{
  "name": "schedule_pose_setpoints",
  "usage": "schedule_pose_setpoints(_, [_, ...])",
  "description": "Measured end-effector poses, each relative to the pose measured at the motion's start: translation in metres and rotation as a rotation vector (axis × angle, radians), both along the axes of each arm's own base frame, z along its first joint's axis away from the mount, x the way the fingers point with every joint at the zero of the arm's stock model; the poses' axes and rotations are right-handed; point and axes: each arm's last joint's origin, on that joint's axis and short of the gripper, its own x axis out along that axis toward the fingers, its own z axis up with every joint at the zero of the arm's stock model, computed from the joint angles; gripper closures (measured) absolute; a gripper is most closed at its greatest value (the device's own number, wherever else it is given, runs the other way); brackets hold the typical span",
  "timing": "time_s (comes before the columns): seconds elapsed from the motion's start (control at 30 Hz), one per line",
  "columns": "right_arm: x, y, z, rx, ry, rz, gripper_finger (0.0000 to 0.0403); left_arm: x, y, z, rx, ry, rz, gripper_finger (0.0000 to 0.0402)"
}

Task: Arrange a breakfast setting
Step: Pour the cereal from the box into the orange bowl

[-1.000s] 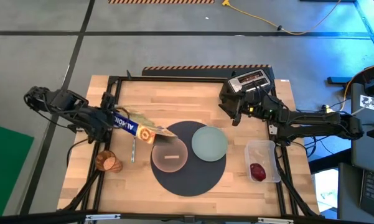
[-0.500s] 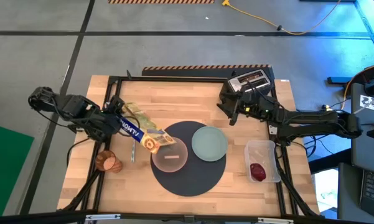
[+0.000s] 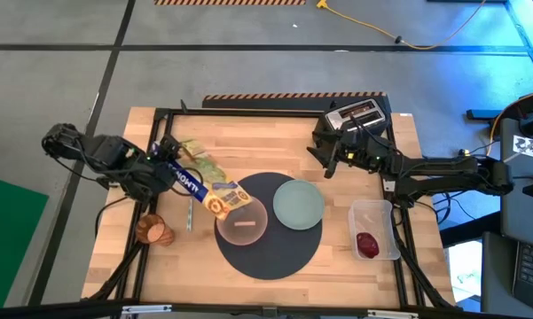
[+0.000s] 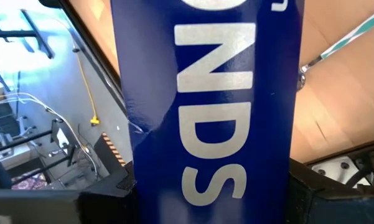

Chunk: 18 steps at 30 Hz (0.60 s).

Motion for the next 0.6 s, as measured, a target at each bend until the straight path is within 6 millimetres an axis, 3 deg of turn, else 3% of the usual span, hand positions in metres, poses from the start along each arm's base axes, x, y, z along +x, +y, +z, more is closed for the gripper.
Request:
schedule_pose_setpoints(0.27, [0.000, 0.000, 0.000, -0.003, 0.001, 0.000, 0.0125, 0.014, -0.008, 0.020, 0.014, -0.008, -0.070, 0.0186])
schedule_pose_setpoints(0.6, [0.000, 0.000, 0.000, -0.019, 0.007, -0.011, 0.0125, 0.024, -0.014, 0.017, 0.055, 0.037, -0.112, 0.0186])
